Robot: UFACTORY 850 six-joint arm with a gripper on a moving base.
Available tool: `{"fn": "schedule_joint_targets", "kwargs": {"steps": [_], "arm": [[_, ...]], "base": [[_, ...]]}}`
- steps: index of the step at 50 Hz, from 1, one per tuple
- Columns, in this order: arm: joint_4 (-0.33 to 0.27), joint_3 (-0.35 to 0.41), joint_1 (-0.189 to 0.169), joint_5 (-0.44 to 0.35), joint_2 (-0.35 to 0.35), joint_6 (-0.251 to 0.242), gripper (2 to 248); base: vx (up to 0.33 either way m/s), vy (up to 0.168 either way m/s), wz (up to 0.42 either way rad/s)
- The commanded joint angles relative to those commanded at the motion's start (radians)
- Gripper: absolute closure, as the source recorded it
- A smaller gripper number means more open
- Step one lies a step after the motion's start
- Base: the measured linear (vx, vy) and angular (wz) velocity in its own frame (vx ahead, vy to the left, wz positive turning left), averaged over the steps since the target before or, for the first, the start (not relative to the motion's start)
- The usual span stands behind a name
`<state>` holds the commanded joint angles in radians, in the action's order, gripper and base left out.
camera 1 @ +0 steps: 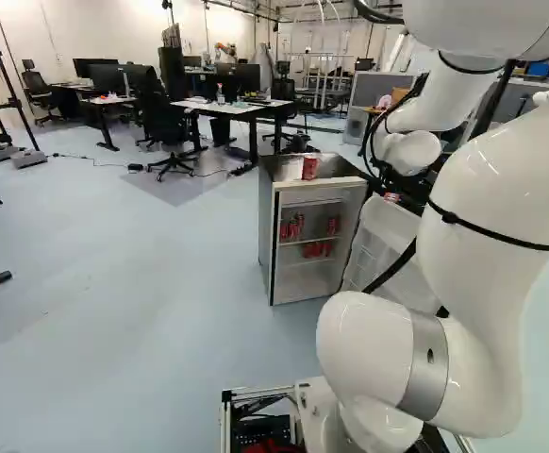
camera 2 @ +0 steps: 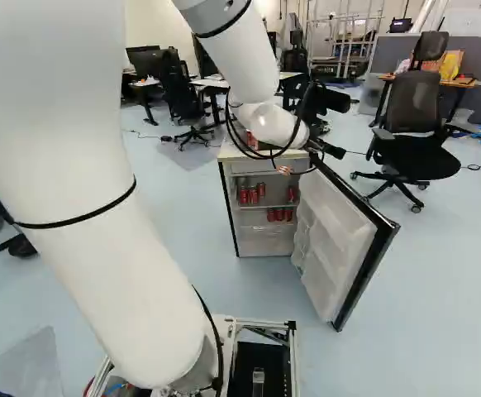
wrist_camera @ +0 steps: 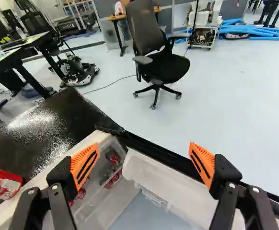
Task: Grab a drink from the fridge
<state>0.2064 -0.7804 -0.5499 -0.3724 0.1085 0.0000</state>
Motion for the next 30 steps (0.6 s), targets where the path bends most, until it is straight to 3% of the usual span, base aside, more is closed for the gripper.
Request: {"fn": "schedule_joint_targets", "kwargs": {"steps": [13,30], "arm": [[-0.038,-0.031,-0.037,0.131,-0.001,0.0,3],[-0.037,-0.082,-0.08,0.224,0.008,0.0,3]], "base": [[0.0,0.0,0.0],[0.0,0.0,0.0]]}}
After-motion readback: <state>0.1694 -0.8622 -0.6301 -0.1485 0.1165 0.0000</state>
